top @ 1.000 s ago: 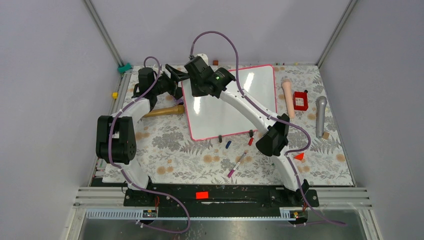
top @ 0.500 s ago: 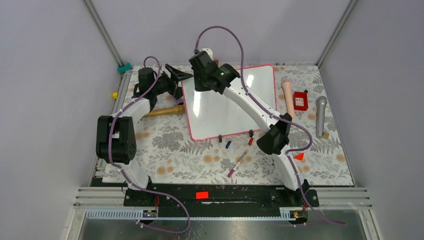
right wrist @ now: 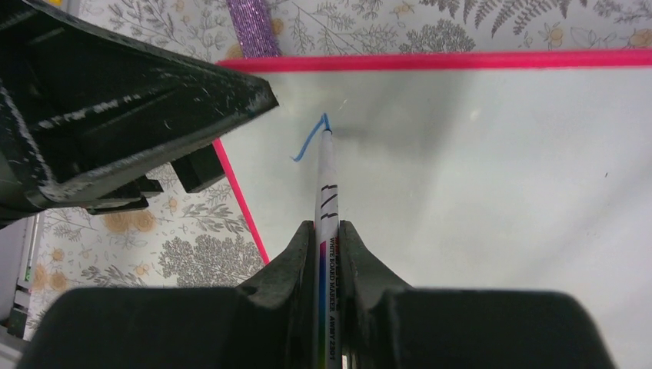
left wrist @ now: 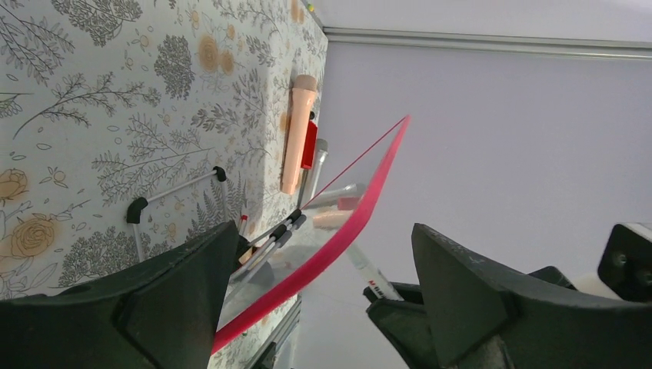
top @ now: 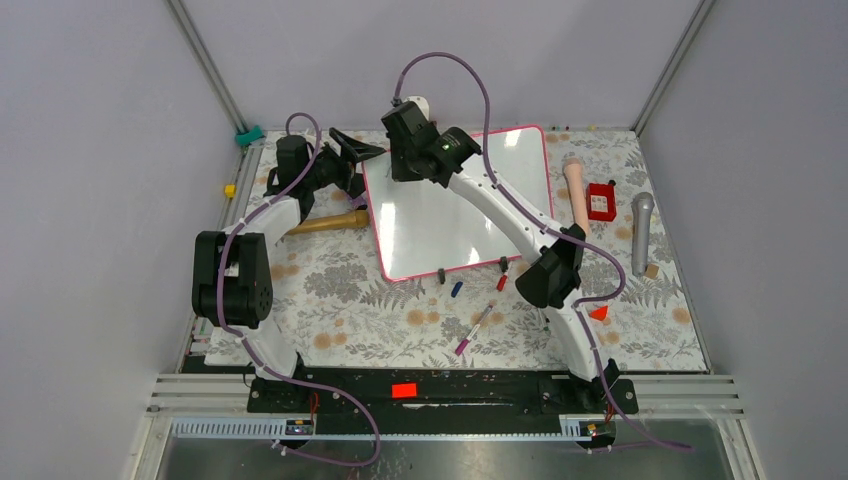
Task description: Write a sentence on the whiteboard
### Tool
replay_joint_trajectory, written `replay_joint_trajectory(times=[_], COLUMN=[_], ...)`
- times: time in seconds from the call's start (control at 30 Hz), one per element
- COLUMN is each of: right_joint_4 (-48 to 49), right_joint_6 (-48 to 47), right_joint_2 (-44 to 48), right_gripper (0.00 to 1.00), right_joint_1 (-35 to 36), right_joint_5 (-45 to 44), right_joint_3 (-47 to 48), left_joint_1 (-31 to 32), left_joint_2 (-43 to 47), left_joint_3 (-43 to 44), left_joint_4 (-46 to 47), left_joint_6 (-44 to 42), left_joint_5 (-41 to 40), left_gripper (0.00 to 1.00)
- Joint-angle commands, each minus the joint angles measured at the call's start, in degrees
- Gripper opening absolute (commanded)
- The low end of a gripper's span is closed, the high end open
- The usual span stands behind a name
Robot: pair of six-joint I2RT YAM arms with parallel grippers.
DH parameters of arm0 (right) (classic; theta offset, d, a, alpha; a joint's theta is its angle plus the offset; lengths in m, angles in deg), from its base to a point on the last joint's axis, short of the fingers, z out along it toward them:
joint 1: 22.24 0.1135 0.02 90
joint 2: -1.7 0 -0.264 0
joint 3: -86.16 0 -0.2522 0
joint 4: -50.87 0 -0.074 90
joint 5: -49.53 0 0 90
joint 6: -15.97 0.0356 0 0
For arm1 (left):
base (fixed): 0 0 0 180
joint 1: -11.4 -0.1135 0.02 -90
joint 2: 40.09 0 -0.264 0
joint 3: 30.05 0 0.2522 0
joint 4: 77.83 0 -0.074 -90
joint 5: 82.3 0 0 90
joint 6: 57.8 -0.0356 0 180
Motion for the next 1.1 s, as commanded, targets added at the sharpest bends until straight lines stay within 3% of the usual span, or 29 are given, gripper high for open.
replay_joint_trajectory(times=[0.0, 0.27, 0.63, 1.07], right_joint_4=[-0.4, -3.2, -2.8, -2.3], right_joint_6=[1.1, 1.4, 0.1, -0.2], right_joint_2=[2.5, 2.8, -1.6, 0.5], right_gripper=[0.00, 0.00, 0.00, 0.00], right_joint_1=[-1.1, -1.1, -2.1, -3.2], right_joint_5=[-0.5, -1.4, -2.7, -1.9], right_joint_3=[-4.9, -5.7, 4.4, 0.7], left_joint_1=[0.8, 0.8, 1.0, 0.9], left_joint_2=[3.5, 3.2, 3.4, 3.4], left_joint_3=[0.2, 0.7, 0.3, 0.7], left_joint_4=[3.4, 3.8, 4.0, 4.1], left_joint_6=[1.2, 1.5, 1.4, 1.4], left_joint_5=[2.0, 1.8, 2.1, 2.1], left_gripper=[0.84, 0.84, 0.84, 0.83])
